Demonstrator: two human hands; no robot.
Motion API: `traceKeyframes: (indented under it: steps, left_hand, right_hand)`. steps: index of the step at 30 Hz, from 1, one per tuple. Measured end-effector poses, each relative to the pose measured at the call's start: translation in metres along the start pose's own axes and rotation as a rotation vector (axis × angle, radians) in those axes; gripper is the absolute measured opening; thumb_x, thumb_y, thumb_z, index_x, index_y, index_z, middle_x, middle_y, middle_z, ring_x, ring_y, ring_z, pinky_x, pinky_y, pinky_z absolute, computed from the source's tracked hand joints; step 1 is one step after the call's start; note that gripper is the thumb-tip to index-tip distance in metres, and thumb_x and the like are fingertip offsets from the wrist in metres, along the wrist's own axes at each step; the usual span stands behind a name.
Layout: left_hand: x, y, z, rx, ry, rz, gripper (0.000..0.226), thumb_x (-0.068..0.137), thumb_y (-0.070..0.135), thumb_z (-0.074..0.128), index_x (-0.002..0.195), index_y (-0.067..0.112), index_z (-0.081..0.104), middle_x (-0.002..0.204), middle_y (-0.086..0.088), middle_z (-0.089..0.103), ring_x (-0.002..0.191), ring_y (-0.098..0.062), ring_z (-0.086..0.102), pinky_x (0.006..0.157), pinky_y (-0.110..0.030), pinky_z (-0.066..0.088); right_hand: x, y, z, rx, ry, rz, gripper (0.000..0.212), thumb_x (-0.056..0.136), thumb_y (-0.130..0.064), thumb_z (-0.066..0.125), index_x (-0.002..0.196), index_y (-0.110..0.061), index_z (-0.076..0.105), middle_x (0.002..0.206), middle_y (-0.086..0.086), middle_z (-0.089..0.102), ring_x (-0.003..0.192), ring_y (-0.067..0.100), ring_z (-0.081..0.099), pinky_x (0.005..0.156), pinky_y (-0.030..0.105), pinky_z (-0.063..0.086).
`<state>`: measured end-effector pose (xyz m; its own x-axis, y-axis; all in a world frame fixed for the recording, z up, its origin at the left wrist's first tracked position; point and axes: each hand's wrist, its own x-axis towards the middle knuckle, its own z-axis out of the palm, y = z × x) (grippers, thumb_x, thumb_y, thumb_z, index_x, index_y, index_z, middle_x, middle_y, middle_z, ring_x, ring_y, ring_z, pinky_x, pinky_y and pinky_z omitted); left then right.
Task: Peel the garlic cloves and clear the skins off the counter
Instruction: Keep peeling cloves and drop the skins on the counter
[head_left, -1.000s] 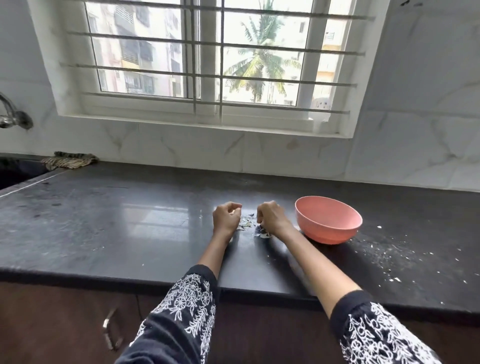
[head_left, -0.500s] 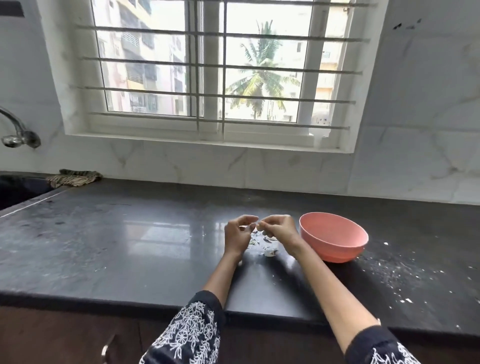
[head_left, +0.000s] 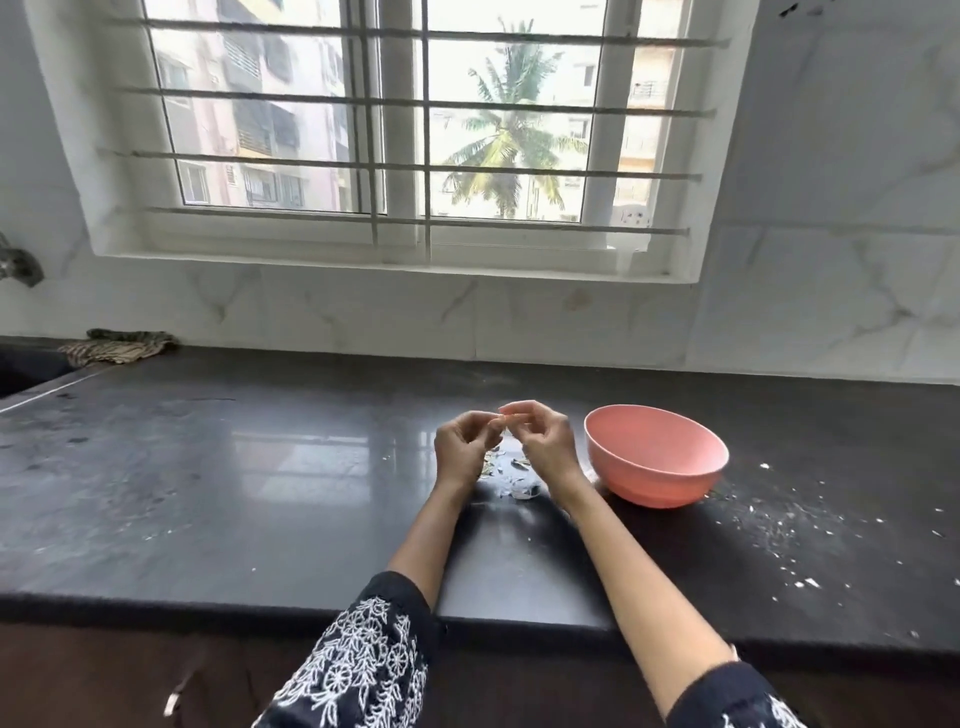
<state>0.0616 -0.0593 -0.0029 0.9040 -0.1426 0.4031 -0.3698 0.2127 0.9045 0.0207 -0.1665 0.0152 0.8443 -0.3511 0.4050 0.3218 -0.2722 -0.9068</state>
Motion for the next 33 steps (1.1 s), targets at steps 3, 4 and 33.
traceKeyframes:
  steps: [3, 4, 33]
  left_hand:
    - [0.000, 0.000, -0.002, -0.041, 0.009, -0.064, 0.016, 0.085, -0.001, 0.062, 0.074, 0.010, 0.063, 0.054, 0.006, 0.066, 0.054, -0.004, 0.062, 0.061, -0.019, 0.055]
    - [0.001, 0.001, -0.001, -0.059, 0.009, -0.078, 0.015, 0.086, -0.001, 0.061, 0.075, 0.009, 0.062, 0.054, 0.005, 0.066, 0.054, -0.005, 0.063, 0.061, -0.020, 0.056]
    - [-0.012, 0.008, -0.003, 0.015, -0.020, -0.107, 0.011, 0.080, -0.011, 0.064, 0.090, -0.014, 0.066, 0.058, 0.003, 0.067, 0.053, -0.006, 0.064, 0.057, -0.017, 0.054]
  right_hand:
    - [-0.001, -0.001, 0.003, -0.087, -0.008, -0.096, 0.010, 0.084, -0.009, 0.067, 0.086, -0.017, 0.071, 0.077, 0.001, 0.069, 0.062, 0.004, 0.060, 0.053, 0.017, 0.047]
    - [-0.001, -0.002, 0.003, -0.098, -0.009, -0.116, 0.009, 0.083, -0.008, 0.067, 0.086, -0.016, 0.072, 0.076, 0.001, 0.069, 0.060, -0.001, 0.059, 0.052, 0.015, 0.046]
    - [-0.005, 0.003, -0.007, -0.547, -0.079, -0.375, 0.012, 0.076, 0.002, 0.057, 0.077, -0.009, 0.057, 0.071, 0.000, 0.058, 0.064, 0.018, 0.049, 0.063, 0.031, 0.041]
